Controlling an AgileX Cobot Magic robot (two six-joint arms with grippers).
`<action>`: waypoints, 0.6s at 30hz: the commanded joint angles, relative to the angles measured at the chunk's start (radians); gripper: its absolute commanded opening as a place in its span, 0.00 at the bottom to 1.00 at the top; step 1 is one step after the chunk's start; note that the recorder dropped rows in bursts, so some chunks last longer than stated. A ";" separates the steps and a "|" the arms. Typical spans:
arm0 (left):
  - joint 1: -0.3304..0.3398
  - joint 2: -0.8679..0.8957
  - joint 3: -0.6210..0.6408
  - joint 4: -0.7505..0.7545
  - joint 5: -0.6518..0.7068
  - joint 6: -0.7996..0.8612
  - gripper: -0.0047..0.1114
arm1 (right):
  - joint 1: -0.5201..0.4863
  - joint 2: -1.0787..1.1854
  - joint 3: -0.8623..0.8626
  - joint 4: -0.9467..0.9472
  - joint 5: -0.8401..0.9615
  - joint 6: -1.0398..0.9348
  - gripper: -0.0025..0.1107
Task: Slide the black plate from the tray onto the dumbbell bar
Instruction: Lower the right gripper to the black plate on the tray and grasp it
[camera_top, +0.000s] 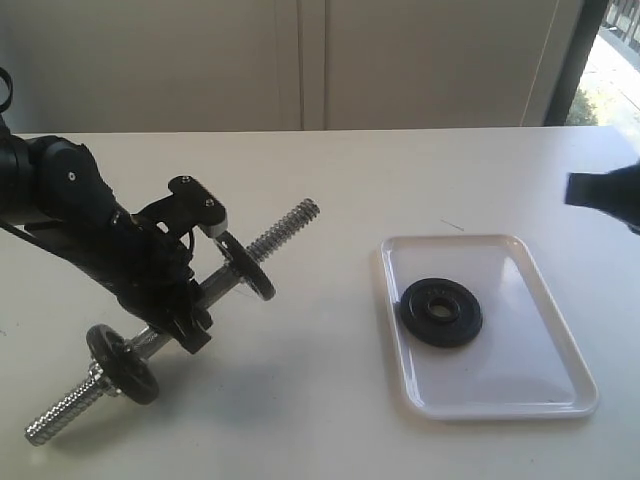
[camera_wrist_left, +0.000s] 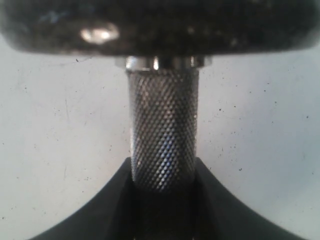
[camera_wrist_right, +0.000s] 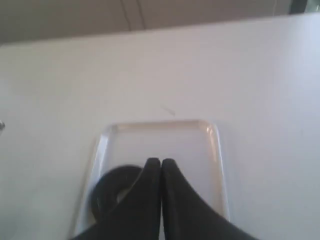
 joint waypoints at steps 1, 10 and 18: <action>-0.004 -0.061 -0.028 -0.060 -0.060 0.012 0.04 | 0.004 0.256 -0.241 0.018 0.296 -0.143 0.02; -0.004 -0.061 -0.028 -0.060 -0.060 0.012 0.04 | 0.119 0.574 -0.454 0.014 0.436 -0.309 0.02; -0.004 -0.061 -0.028 -0.060 -0.060 0.010 0.04 | 0.259 0.699 -0.512 -0.178 0.457 -0.248 0.02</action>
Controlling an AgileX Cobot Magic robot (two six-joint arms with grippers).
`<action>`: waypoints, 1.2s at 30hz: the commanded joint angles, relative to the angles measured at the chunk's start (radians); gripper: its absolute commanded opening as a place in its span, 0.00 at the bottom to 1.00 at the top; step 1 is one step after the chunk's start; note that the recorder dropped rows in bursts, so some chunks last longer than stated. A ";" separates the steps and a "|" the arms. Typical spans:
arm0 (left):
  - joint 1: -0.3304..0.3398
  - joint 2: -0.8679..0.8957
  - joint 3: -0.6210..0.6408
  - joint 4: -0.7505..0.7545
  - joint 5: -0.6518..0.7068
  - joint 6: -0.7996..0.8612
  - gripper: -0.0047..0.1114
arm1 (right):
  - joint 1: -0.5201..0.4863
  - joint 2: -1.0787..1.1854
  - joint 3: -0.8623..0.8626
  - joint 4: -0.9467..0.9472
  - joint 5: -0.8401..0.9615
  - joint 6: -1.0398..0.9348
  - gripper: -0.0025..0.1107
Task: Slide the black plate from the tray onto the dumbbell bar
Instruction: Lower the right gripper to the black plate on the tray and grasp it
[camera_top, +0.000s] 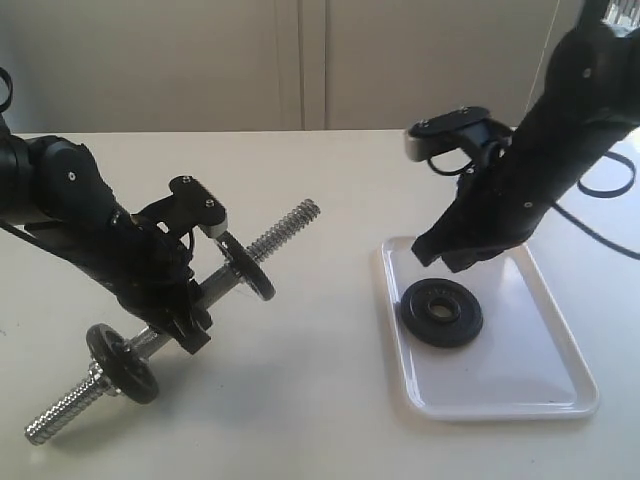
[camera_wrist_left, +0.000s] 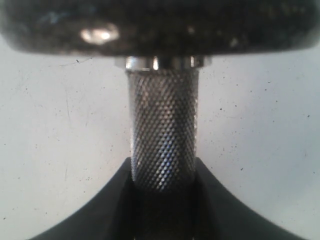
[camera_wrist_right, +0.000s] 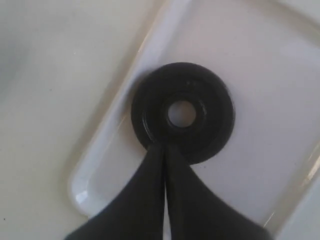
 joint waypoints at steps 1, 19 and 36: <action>-0.004 -0.061 -0.028 -0.060 -0.060 0.000 0.04 | 0.054 0.044 -0.011 -0.122 -0.035 0.067 0.02; -0.004 -0.061 -0.028 -0.060 -0.048 -0.001 0.04 | 0.054 0.150 -0.011 -0.121 -0.130 0.003 0.95; -0.004 -0.061 -0.028 -0.060 -0.048 -0.001 0.04 | 0.054 0.276 -0.011 -0.210 -0.170 0.069 0.95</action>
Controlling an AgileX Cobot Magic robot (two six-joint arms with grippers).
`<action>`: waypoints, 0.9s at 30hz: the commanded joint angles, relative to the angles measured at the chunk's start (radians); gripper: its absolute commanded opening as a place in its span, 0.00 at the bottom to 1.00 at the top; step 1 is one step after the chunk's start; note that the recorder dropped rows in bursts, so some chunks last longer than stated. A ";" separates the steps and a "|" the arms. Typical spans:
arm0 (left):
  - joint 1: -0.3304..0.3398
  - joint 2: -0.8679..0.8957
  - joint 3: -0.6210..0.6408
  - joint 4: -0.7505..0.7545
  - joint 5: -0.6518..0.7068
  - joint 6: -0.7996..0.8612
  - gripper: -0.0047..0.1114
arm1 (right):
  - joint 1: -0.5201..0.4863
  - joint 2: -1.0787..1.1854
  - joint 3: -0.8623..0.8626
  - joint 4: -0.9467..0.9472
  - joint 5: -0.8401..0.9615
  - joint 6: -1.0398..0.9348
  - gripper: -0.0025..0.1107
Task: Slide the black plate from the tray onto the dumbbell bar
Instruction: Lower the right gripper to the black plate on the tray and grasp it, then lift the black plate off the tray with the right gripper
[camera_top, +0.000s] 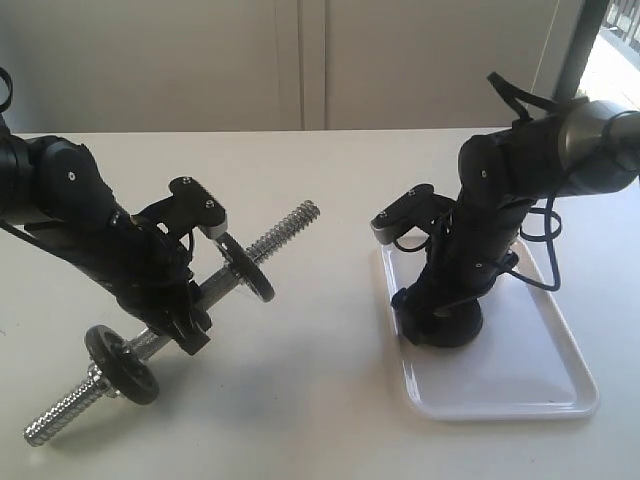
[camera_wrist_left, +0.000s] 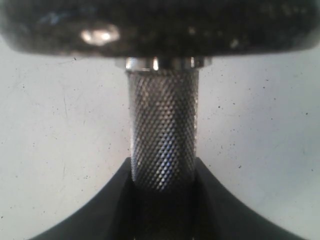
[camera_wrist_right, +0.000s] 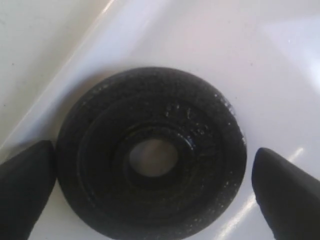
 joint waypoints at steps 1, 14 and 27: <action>-0.004 -0.061 -0.028 -0.060 -0.054 -0.001 0.04 | 0.002 0.001 -0.004 -0.011 -0.015 0.006 0.95; -0.004 -0.061 -0.028 -0.060 -0.054 -0.001 0.04 | 0.002 0.045 -0.004 -0.011 0.001 0.006 0.95; -0.004 -0.061 -0.028 -0.060 -0.054 -0.001 0.04 | 0.002 0.061 -0.004 -0.011 0.085 0.093 0.75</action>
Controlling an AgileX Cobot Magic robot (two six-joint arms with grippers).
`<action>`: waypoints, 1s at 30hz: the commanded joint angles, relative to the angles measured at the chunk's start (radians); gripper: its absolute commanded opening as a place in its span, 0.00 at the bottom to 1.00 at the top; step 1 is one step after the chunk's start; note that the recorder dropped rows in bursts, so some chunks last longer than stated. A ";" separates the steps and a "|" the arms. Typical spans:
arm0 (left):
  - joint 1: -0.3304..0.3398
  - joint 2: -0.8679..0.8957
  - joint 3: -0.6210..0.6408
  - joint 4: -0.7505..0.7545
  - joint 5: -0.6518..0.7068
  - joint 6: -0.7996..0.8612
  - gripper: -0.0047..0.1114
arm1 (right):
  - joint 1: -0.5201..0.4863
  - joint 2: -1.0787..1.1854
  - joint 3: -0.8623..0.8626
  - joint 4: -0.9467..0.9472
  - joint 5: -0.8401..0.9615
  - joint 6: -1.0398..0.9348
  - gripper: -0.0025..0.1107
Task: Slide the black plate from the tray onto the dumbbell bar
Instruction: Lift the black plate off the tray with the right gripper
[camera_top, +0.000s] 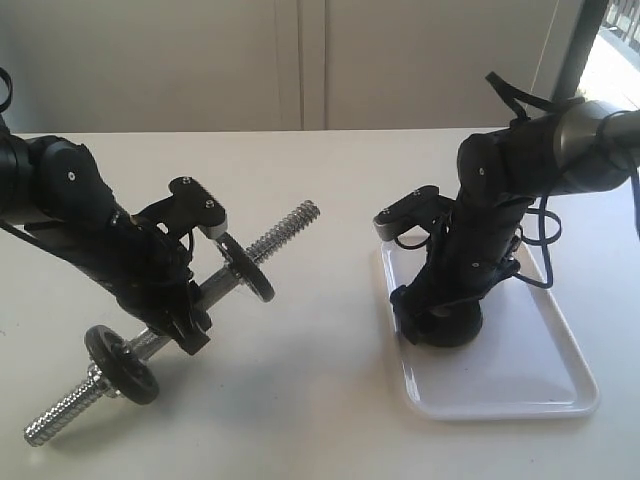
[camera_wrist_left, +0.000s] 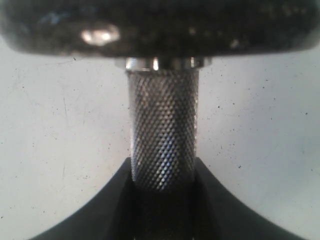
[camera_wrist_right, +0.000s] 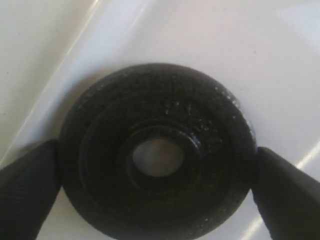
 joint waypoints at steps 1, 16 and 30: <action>-0.004 -0.061 -0.028 -0.060 -0.054 -0.001 0.04 | 0.002 0.032 0.015 -0.023 0.040 0.031 0.69; -0.004 -0.061 -0.028 -0.060 -0.050 -0.001 0.04 | 0.000 -0.006 -0.033 -0.177 0.055 0.202 0.02; -0.004 -0.061 -0.028 -0.060 -0.050 -0.001 0.04 | -0.010 -0.106 -0.067 -0.160 0.046 0.254 0.02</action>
